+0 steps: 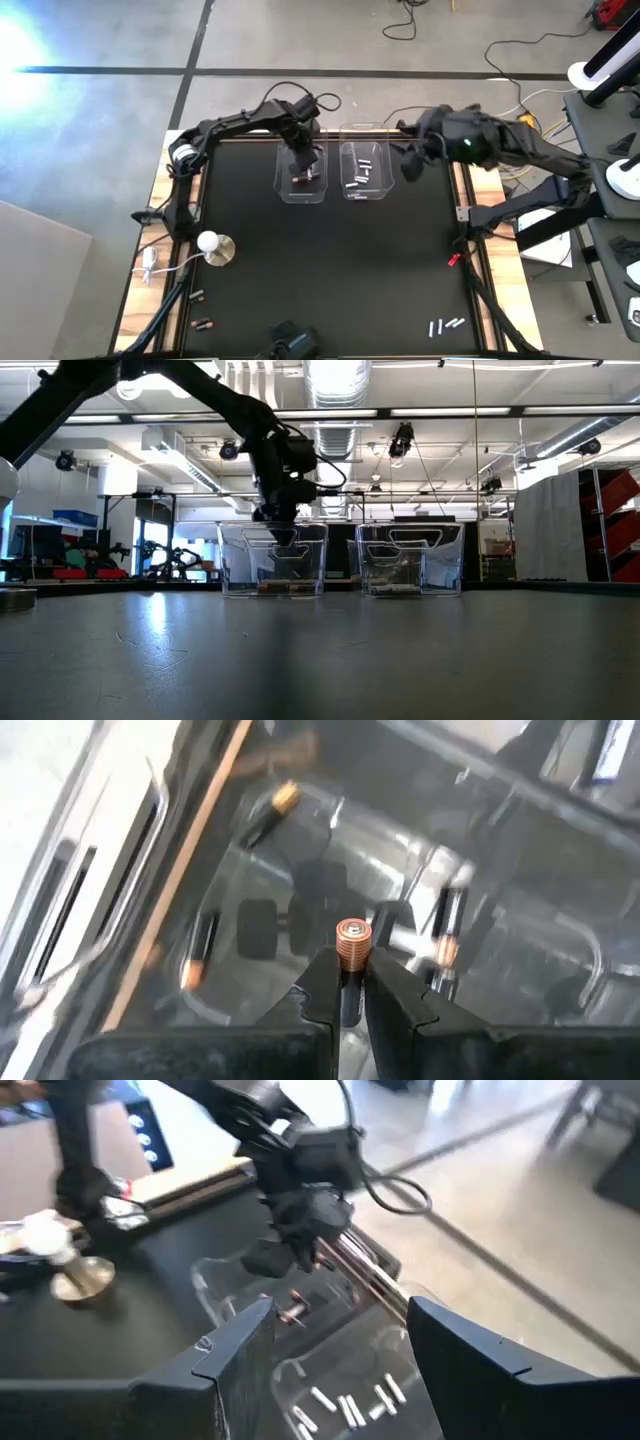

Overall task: Sort batteries
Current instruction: Put the black battery into the left transparent bin

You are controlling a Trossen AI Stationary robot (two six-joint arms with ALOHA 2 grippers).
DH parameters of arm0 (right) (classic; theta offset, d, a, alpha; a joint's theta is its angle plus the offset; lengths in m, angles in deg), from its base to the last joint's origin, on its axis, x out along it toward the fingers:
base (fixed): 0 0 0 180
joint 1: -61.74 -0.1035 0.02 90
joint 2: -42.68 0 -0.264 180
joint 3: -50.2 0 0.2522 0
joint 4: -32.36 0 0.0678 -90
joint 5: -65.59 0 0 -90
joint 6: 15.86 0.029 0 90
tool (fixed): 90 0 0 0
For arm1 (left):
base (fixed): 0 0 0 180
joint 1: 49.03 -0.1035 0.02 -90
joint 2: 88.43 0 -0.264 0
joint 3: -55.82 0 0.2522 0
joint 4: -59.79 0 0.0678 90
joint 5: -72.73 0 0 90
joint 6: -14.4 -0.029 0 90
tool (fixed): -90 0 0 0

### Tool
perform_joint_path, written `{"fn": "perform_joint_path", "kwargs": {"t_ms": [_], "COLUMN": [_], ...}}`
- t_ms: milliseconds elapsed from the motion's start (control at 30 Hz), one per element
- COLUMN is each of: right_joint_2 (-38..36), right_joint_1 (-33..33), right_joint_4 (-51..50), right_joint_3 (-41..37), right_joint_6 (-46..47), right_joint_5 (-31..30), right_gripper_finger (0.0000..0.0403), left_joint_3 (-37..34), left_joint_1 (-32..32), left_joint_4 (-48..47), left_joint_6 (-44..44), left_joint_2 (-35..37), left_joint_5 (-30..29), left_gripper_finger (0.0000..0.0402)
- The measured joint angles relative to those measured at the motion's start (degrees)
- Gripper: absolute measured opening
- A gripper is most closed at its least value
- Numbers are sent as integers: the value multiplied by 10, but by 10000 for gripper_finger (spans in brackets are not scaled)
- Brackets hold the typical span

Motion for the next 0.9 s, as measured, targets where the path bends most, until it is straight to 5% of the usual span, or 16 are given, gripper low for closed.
{"fn": "perform_joint_path", "kwargs": {"t_ms": [400,633,900], "right_joint_2": [97,132,132], "right_joint_1": [155,168,167], "right_joint_4": [1,-6,-18], "right_joint_3": [0,0,0], "right_joint_6": [-120,-136,-131], "right_joint_5": [104,168,170], "right_gripper_finger": [219,219,219], "left_joint_3": [13,13,13], "left_joint_1": [34,37,39], "left_joint_4": [-8,-7,-5], "left_joint_6": [-7,-7,-11], "left_joint_2": [-43,-68,-83], "left_joint_5": [1,6,16], "left_gripper_finger": [13,13,13]}}
